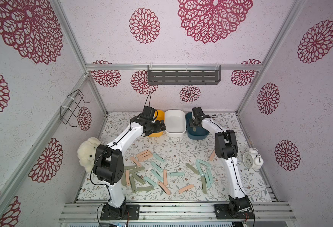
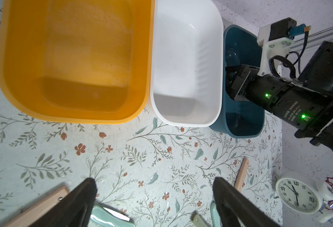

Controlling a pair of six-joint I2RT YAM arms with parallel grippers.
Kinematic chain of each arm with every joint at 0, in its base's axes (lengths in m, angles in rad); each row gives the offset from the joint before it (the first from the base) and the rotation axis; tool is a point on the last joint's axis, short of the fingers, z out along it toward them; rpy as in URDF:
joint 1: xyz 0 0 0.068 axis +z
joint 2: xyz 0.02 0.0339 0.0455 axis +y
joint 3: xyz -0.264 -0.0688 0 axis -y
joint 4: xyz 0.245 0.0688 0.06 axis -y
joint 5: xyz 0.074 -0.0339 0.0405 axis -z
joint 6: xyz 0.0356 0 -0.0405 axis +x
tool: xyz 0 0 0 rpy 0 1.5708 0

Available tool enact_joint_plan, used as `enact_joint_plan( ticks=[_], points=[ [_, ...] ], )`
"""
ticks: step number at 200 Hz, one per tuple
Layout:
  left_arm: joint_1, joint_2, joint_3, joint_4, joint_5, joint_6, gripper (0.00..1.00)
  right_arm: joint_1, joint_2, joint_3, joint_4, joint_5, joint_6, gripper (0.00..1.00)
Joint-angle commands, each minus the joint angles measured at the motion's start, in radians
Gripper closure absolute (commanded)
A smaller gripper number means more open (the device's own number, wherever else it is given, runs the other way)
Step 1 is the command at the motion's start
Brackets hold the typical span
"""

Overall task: Place the fruit knives into the storage box by color
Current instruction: Place the fruit knife in the storage box.

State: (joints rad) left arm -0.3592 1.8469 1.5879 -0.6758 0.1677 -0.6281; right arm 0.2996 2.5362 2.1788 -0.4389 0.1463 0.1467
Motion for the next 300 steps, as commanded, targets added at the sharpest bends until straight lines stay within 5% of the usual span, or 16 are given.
enact_joint_plan(
  ticks=[1,61,170,265,300],
  points=[
    [0.009,0.006,-0.010,-0.008,0.001,0.016,0.03,-0.010,0.023,0.079,-0.041,0.014,-0.028,0.85],
    [0.016,0.001,-0.034,-0.001,0.007,0.014,0.03,-0.019,0.099,0.198,-0.081,0.023,-0.042,0.84],
    [0.020,-0.041,-0.070,-0.004,-0.040,-0.016,0.03,-0.019,0.075,0.241,-0.098,0.035,-0.052,0.68],
    [0.009,-0.131,-0.129,-0.070,-0.122,-0.094,0.03,0.020,-0.069,0.281,-0.219,0.020,-0.041,0.37],
    [-0.023,-0.175,-0.169,-0.138,-0.184,-0.141,0.03,0.078,-0.237,0.101,-0.181,0.058,-0.052,0.28]
  ],
)
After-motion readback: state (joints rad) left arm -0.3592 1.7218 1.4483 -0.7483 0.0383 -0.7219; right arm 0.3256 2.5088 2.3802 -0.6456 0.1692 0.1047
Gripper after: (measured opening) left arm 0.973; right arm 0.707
